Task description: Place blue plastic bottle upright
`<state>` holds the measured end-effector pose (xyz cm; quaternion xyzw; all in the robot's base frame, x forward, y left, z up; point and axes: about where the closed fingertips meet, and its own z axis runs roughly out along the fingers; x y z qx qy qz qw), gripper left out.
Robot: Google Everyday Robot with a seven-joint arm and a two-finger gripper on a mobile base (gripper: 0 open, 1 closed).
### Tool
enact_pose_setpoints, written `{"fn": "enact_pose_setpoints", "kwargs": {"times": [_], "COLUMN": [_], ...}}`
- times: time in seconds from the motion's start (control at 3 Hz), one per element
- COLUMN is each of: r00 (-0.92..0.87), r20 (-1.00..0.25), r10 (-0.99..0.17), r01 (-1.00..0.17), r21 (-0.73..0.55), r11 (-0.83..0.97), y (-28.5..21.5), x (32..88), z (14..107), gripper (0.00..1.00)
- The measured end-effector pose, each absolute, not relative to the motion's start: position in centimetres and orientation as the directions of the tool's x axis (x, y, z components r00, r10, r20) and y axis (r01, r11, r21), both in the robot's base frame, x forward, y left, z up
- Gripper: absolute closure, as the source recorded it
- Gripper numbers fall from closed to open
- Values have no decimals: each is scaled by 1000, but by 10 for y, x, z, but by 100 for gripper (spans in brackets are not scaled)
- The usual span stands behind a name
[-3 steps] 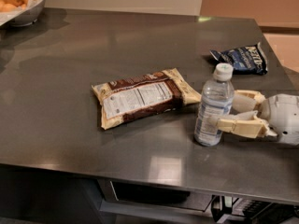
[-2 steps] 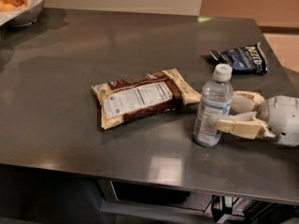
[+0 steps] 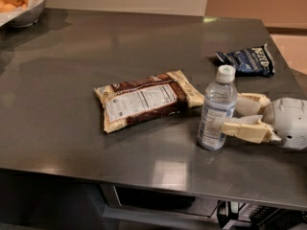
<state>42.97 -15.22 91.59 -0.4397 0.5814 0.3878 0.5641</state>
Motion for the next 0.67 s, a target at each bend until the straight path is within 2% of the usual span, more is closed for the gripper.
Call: {"fn": "enact_pose_setpoints", "kwargs": {"times": [0.33,0.67], "r00": [24,24], "r20": [-997,-997], "r10": [-74,-74], "r01": [-950,-950], "r21": [-46,-46], "r11": [308,308], "y": [-150,-150], "x": [430,430], "z": [917,917], "gripper": [0,0]}}
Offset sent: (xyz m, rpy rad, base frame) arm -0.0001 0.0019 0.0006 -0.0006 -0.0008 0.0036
